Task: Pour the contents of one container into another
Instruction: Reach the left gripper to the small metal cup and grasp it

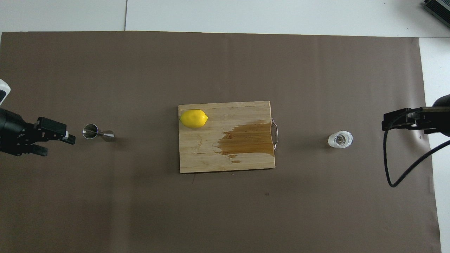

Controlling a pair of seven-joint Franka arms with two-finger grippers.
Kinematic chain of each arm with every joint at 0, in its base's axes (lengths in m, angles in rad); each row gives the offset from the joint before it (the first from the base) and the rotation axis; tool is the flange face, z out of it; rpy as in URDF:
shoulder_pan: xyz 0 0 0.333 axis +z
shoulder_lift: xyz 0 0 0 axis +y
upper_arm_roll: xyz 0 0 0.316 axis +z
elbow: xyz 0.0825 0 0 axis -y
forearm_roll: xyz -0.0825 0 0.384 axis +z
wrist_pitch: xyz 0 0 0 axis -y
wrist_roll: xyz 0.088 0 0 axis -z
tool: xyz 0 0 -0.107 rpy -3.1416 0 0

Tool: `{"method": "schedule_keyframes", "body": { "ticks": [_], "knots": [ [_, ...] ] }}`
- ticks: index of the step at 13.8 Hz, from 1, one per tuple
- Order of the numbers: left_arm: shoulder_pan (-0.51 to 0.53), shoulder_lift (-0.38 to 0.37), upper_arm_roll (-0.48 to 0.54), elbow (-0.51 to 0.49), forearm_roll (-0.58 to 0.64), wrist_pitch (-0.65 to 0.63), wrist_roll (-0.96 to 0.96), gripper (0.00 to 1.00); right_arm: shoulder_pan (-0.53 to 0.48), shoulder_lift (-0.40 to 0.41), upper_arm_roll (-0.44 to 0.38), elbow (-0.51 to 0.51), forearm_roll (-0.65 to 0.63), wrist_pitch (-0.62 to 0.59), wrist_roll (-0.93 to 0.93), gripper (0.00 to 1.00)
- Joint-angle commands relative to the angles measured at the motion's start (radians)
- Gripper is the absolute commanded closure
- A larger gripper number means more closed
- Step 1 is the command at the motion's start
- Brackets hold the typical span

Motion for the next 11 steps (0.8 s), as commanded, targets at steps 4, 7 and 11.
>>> {"method": "schedule_keyframes", "body": {
  "ticks": [4,7,11],
  "knots": [
    [0.100,0.170,-0.013,0.029,-0.203,-0.138,-0.413,0.00,0.014,-0.030,0.004,-0.038,0.009,0.024,-0.187,0.00],
    [0.180,0.295,-0.034,0.069,-0.269,-0.152,-0.521,0.00,0.002,-0.056,0.004,-0.104,0.010,0.074,-0.457,0.00],
    [0.344,0.390,-0.135,0.088,-0.413,-0.156,-0.694,0.00,-0.001,-0.087,-0.002,-0.196,0.010,0.153,-0.785,0.00]
  ]
}}
